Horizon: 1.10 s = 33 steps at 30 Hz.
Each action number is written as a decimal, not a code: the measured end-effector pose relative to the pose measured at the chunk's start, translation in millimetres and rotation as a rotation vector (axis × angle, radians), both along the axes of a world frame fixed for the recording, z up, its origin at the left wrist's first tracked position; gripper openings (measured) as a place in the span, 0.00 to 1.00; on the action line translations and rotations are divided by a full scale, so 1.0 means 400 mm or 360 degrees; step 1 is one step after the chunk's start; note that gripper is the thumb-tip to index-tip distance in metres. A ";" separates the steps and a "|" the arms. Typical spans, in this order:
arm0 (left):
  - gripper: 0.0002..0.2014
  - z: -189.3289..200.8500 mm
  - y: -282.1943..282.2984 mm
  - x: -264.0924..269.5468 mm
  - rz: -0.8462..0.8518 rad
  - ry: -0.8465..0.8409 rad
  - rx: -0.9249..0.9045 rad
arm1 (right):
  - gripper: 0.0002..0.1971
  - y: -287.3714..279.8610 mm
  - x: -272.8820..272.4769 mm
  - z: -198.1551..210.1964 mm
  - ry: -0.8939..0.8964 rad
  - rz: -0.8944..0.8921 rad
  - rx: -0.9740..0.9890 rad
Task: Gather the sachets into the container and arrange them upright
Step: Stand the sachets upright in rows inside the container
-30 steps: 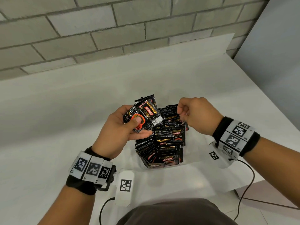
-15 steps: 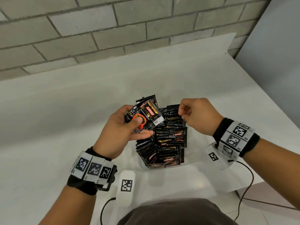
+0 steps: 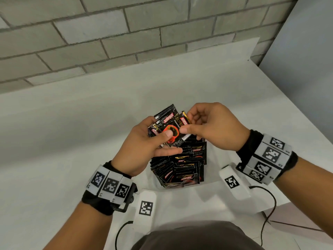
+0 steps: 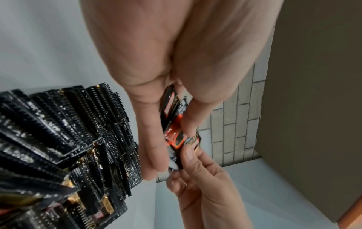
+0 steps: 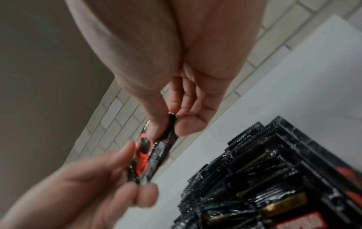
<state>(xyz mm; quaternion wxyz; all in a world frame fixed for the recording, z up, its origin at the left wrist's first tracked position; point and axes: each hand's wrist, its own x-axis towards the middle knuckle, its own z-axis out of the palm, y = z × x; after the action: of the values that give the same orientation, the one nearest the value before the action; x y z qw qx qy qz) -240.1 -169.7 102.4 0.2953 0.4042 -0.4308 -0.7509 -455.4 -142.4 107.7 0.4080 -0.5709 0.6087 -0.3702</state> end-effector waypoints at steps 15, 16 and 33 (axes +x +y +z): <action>0.13 -0.008 -0.023 0.055 0.0139 -0.0194 -0.0096 | 0.14 0.032 -0.126 0.045 -0.0037 -0.0140 0.0131; 0.13 -0.008 -0.027 0.062 0.0150 -0.0200 -0.0100 | 0.14 0.042 -0.136 0.043 0.0066 -0.0117 0.0165; 0.11 -0.019 -0.020 0.054 0.0043 -0.0263 -0.0131 | 0.09 0.026 -0.073 -0.089 0.0993 0.0342 0.0210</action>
<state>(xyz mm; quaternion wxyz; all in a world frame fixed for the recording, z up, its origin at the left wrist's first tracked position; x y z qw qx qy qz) -218.4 -177.6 94.7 0.2850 0.4581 -0.4787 -0.6927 -484.5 -132.1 72.2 0.2747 -0.6900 0.6632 -0.0923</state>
